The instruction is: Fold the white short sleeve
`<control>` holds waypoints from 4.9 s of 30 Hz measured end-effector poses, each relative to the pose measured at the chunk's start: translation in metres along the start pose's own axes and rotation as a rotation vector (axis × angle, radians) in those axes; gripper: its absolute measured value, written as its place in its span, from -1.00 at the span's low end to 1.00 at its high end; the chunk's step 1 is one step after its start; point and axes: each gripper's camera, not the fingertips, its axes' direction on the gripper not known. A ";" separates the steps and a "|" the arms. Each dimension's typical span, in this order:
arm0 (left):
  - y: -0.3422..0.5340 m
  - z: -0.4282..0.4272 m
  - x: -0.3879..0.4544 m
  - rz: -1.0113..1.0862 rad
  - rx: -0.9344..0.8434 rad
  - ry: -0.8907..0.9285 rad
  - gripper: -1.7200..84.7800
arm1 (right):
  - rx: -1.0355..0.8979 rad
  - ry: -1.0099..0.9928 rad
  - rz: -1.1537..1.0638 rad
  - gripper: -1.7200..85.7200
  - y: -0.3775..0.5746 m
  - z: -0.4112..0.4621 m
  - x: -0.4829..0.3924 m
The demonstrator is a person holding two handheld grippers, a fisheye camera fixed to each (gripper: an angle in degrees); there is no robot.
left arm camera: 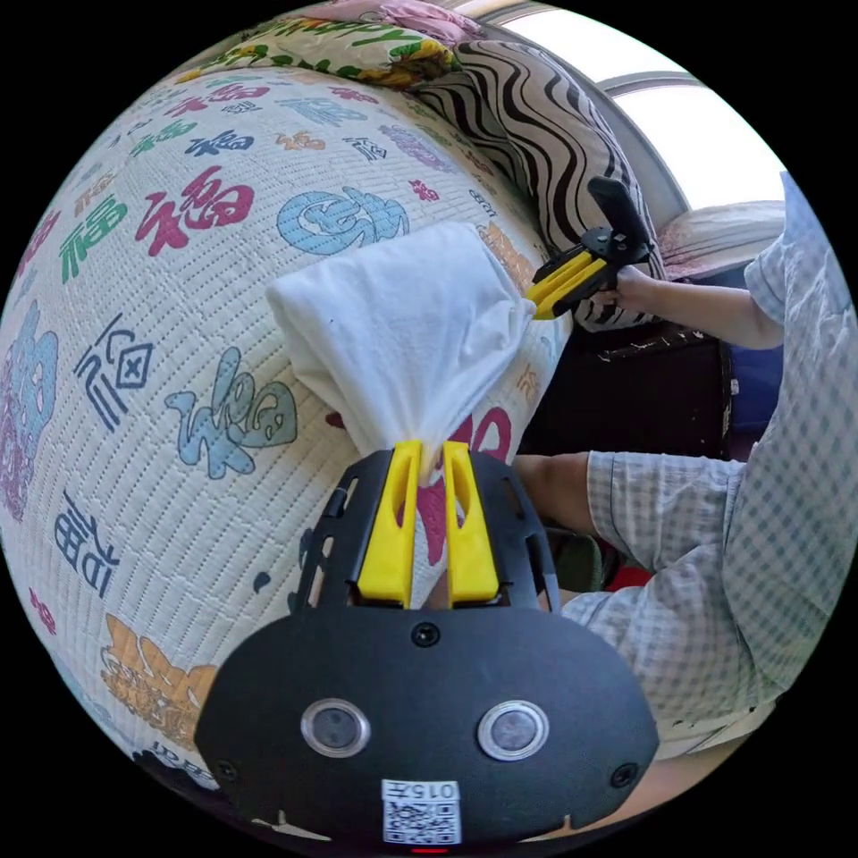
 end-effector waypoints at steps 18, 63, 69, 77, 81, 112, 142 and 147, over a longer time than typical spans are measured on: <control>-0.028 -0.051 0.031 -0.120 0.079 0.064 -0.96 | 0.017 -0.033 0.022 -0.97 -0.061 0.048 0.037; 0.150 -0.618 0.083 -0.525 0.597 0.482 -0.87 | 0.066 -0.734 -0.058 -0.91 -0.500 0.148 0.028; 0.228 -0.795 0.059 -0.615 0.714 0.257 -0.88 | 0.073 -0.722 -0.223 -0.91 -0.705 0.202 -0.071; 0.236 -0.849 -0.002 -0.804 0.708 0.197 -0.92 | -0.026 -0.543 -0.096 -0.91 -0.874 0.287 -0.082; 0.242 -0.849 0.027 -0.749 0.868 0.199 -0.95 | 0.021 -0.617 -0.031 -0.92 -0.888 0.306 -0.053; 0.169 -0.867 0.291 -0.756 0.779 -0.185 -0.71 | 0.033 -0.492 -0.112 -0.84 -0.937 0.429 0.015; 0.336 -0.891 0.517 -0.721 0.865 0.134 -0.96 | -0.087 -0.807 -0.134 -0.95 -0.810 0.512 0.058; 0.357 -0.869 0.509 -0.725 0.880 0.196 -0.96 | -0.069 -0.806 0.003 -0.95 -0.782 0.560 0.079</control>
